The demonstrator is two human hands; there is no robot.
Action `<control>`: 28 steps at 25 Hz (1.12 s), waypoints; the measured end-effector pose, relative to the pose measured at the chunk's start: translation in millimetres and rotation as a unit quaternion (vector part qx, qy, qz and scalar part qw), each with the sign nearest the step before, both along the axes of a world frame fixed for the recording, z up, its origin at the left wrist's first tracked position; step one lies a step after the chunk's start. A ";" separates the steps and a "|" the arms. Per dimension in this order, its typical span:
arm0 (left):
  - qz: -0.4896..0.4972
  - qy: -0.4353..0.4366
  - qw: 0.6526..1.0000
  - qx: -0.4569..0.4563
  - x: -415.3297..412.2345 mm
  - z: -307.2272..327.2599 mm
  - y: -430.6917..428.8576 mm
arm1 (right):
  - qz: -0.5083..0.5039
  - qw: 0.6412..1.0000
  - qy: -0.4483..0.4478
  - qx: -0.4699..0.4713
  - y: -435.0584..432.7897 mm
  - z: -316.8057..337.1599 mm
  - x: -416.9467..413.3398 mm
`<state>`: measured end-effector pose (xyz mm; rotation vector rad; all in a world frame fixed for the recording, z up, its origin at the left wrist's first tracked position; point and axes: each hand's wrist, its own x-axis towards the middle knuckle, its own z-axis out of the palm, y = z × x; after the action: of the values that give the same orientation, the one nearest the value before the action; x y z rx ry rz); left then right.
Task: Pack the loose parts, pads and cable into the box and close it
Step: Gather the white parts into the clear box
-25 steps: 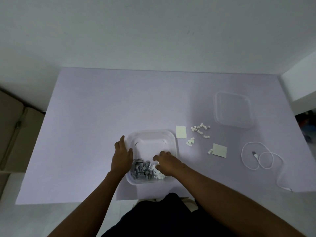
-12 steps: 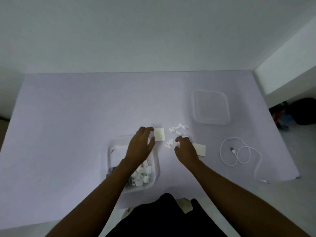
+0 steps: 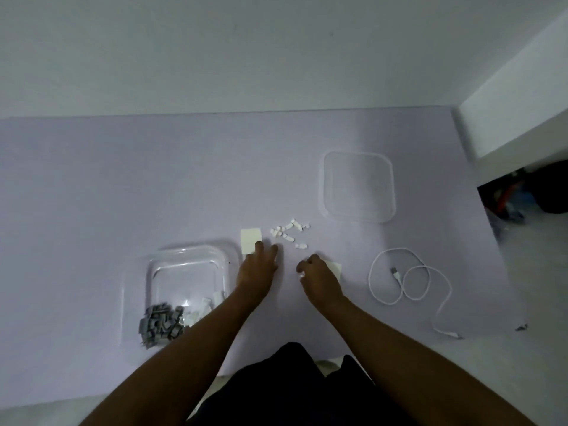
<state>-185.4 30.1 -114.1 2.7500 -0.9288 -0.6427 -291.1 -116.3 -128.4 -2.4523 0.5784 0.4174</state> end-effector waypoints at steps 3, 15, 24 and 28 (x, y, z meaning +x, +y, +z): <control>0.009 0.007 1.000 -0.009 -0.2 -7.6 -6.4 | -0.007 0.999 -0.021 0.050 -7.3 2.7 12.8; 0.143 0.067 0.985 -0.066 -8.6 -2.5 -17.8 | -0.426 0.726 -0.027 0.540 -55.4 32.9 45.5; 0.495 0.477 0.622 -0.375 20.1 17.2 -12.5 | 0.020 0.992 -0.048 0.112 -61.5 -5.6 51.2; 0.511 0.573 0.494 -0.408 24.5 34.9 -10.9 | 0.055 0.993 -0.084 0.069 -52.7 -12.5 52.4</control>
<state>-160.9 19.2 -79.1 1.0160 0.6170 -1.0317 -238.7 -169.0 -140.9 -2.3649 0.3337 0.2812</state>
